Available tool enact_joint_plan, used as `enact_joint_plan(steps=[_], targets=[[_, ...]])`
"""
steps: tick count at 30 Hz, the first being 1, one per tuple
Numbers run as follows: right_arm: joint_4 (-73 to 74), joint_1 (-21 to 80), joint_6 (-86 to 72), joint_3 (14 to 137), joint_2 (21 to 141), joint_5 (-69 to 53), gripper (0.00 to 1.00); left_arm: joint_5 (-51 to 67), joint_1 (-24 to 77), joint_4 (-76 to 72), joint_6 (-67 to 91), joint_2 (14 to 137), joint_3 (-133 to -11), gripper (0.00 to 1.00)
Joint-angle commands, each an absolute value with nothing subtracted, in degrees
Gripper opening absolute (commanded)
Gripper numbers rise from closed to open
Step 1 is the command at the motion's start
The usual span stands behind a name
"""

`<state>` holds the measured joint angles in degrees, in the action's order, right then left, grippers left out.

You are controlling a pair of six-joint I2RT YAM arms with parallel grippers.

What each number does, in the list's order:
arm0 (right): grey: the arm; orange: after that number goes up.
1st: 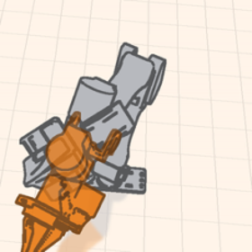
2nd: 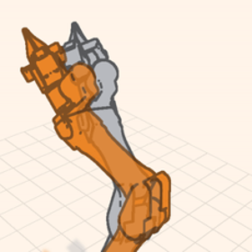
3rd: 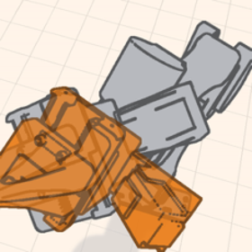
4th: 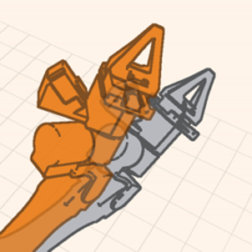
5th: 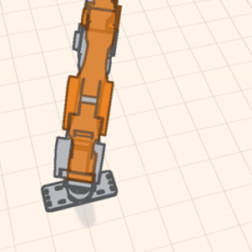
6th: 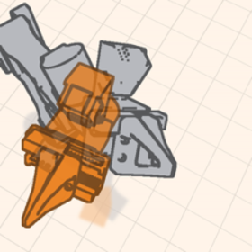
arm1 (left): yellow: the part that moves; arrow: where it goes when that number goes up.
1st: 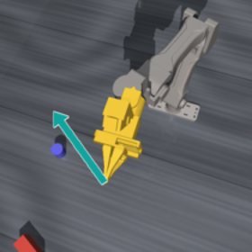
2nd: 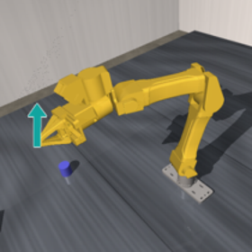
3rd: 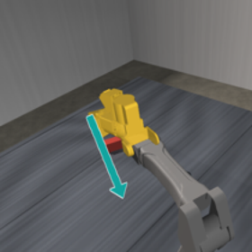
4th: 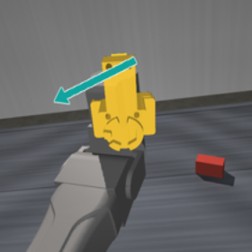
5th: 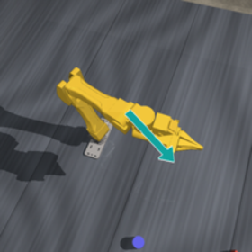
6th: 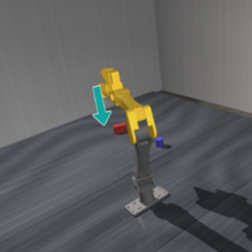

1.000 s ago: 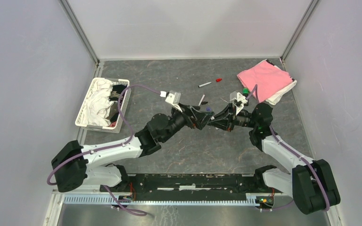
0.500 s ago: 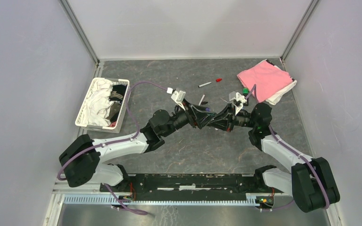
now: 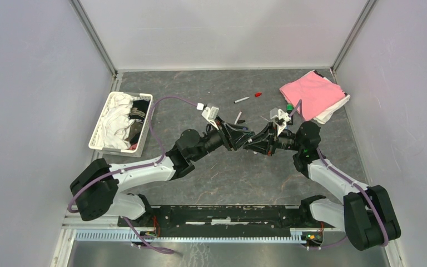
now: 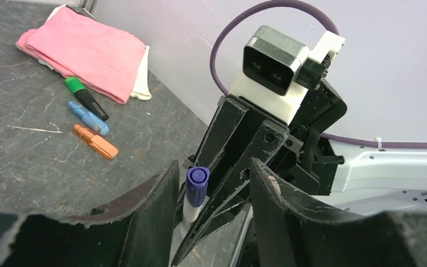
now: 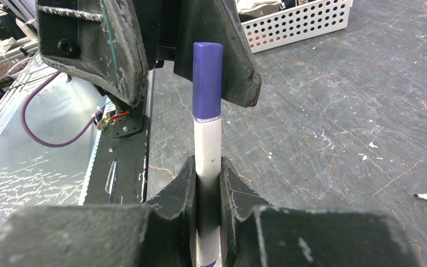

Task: Insert the pens into the pen caps
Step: Press the pen cap onto the pen.

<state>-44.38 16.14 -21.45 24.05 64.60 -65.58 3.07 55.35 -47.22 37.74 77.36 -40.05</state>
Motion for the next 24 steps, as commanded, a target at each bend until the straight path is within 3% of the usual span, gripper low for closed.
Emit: enact_joint_plan(steps=[1, 8, 12, 16, 24], targets=[[-47.29, 16.57, -21.88, 23.91, 64.78, -66.31, 0.00, 1.78, 55.42, -49.15, 37.71, 77.50, -42.56, 0.55], [-47.36, 16.62, -21.87, 23.91, 64.84, -66.42, 0.00, 1.20, 55.42, -47.90, 37.03, 77.46, -43.21, 0.52], [-47.37, 16.65, -21.90, 23.91, 64.76, -66.43, 0.00, 1.30, 55.38, -46.97, 36.91, 77.76, -43.67, 0.35], [-47.50, 16.67, -21.89, 23.91, 64.59, -66.47, 0.00, 2.17, 55.44, -44.78, 35.98, 78.09, -44.56, 0.05], [-47.92, 16.68, -22.43, 24.17, 64.56, -65.64, 0.00, 2.71, 56.52, -42.40, 35.84, 78.07, -43.46, 0.02]])
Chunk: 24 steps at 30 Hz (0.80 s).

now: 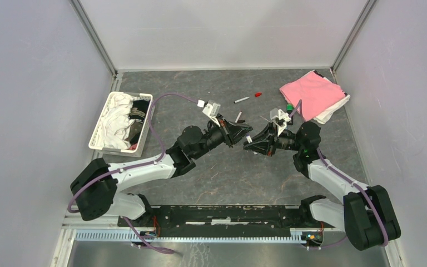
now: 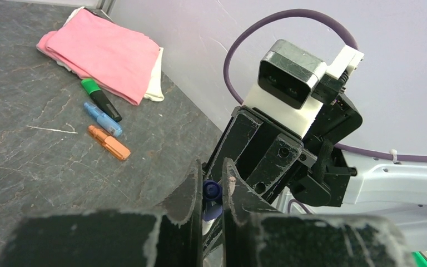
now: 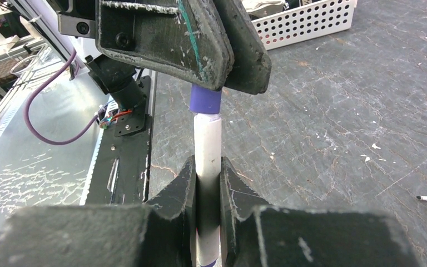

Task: Insert the pens into the pen caps
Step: Press the pen cap onto the pen.

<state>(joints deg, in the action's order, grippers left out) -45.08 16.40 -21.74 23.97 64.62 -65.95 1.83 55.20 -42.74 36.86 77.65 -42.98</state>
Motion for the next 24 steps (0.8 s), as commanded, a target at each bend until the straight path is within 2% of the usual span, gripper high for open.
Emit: enact_joint_plan(steps=[1, 6, 13, 18, 24], targets=[[-48.24, 16.68, -22.67, 24.17, 64.71, -65.29, 0.00, 1.56, 57.29, -42.29, 36.02, 78.27, -43.32, 0.02], [-32.03, 17.26, -9.99, 28.02, 63.83, -60.02, 0.00, -9.17, 61.68, -30.96, 36.91, 79.46, -47.77, 0.02], [-20.04, 18.86, 1.82, 31.56, 63.42, -52.11, 0.00, -20.14, 66.44, -15.05, 44.50, 83.14, -54.32, 0.02], [-21.21, 19.04, 1.09, 31.60, 63.67, -51.09, 0.00, -23.76, 68.80, -13.95, 46.89, 83.80, -53.96, 0.02], [-32.94, 19.02, -7.82, 30.71, 64.59, -53.34, 0.00, -21.39, 70.27, -17.41, 47.54, 85.71, -51.87, 0.02]])
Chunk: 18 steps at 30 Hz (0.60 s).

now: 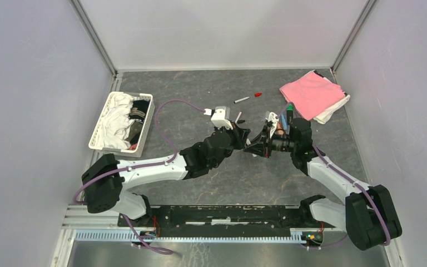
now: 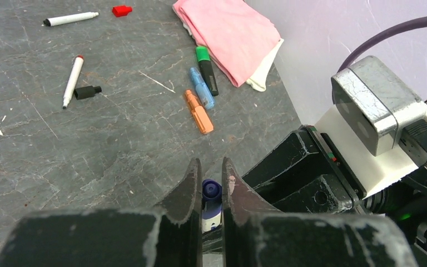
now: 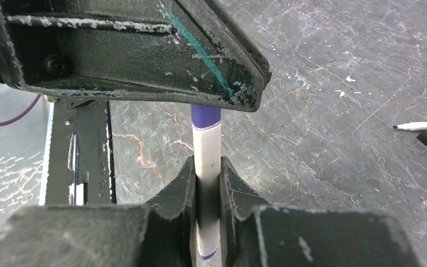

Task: Insert the pens into the pen caps
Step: Press the pen cap onto the pen.

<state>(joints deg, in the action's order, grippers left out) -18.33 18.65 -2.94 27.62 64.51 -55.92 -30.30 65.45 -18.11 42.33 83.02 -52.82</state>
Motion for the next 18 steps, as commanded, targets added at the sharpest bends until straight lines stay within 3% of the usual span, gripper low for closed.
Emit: enact_joint_plan(steps=[1, 4, 7, 9, 10, 13, 18], targets=[[-34.14, 19.07, -8.18, 31.42, 64.75, -53.39, 0.00, -21.36, 70.43, -16.99, 47.70, 85.84, -51.63, 0.02], [-44.58, 18.80, -15.27, 31.78, 66.18, -55.76, 0.00, -20.64, 70.95, -19.41, 46.89, 85.46, -48.67, 0.02], [-71.61, 18.10, -35.87, 29.61, 70.33, -59.56, 0.00, -15.44, 71.14, -28.21, 44.75, 85.36, -43.88, 0.02], [-80.84, 17.80, -42.39, 30.60, 72.81, -61.18, 0.00, -10.45, 71.18, -31.19, 43.66, 85.76, -42.36, 0.02], [-78.85, 17.48, -40.16, 30.94, 71.95, -60.38, 0.00, -8.64, 71.19, -29.80, 43.09, 86.16, -42.86, 0.02], [-48.76, 17.64, -17.93, 35.81, 67.32, -54.87, 0.00, -6.65, 71.17, -22.43, 42.68, 86.66, -44.10, 0.02], [-33.08, 17.12, -5.57, 41.54, 67.24, -49.66, 0.00, -3.11, 71.16, -10.42, 40.40, 88.02, -46.64, 0.02]])
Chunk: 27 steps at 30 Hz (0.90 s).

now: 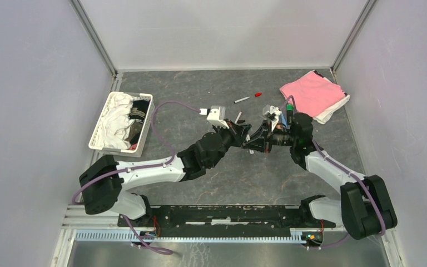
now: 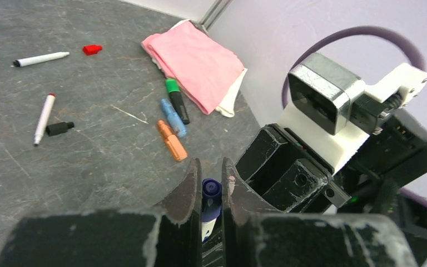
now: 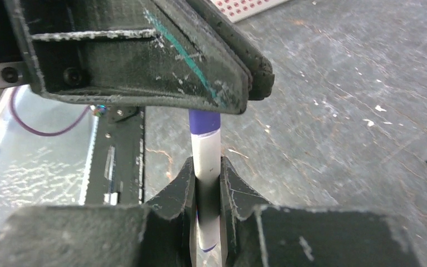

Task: Insert the pens into the pen caps
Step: Press the pen cap onto the pen.

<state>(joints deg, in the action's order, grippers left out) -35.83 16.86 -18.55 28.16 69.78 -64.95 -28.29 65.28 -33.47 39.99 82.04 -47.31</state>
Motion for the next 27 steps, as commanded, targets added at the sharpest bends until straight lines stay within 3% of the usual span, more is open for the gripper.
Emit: enact_joint_plan(steps=[1, 13, 18, 21, 27], targets=[[-29.33, 17.12, -2.27, 43.13, 67.30, -48.70, 0.00, -2.14, 71.13, -8.70, 40.38, 88.56, -47.19, 0.02], [-20.82, 19.10, 6.06, 46.66, 66.65, -38.89, 0.00, -8.15, 72.59, 7.64, 42.39, 93.43, -51.42, 0.02], [-32.20, 17.55, -1.68, 40.66, 66.49, -44.53, 0.00, -10.83, 73.49, 5.44, 36.73, 89.94, -46.36, 0.02], [-52.66, 17.95, -10.65, 30.36, 68.01, -45.37, 0.00, -15.03, 75.59, -2.56, 33.64, 89.40, -43.78, 0.02], [-64.79, 20.57, -4.99, 24.78, 72.79, -40.39, 0.00, -21.46, 77.86, -14.34, 28.35, 93.03, -42.03, 0.02]])
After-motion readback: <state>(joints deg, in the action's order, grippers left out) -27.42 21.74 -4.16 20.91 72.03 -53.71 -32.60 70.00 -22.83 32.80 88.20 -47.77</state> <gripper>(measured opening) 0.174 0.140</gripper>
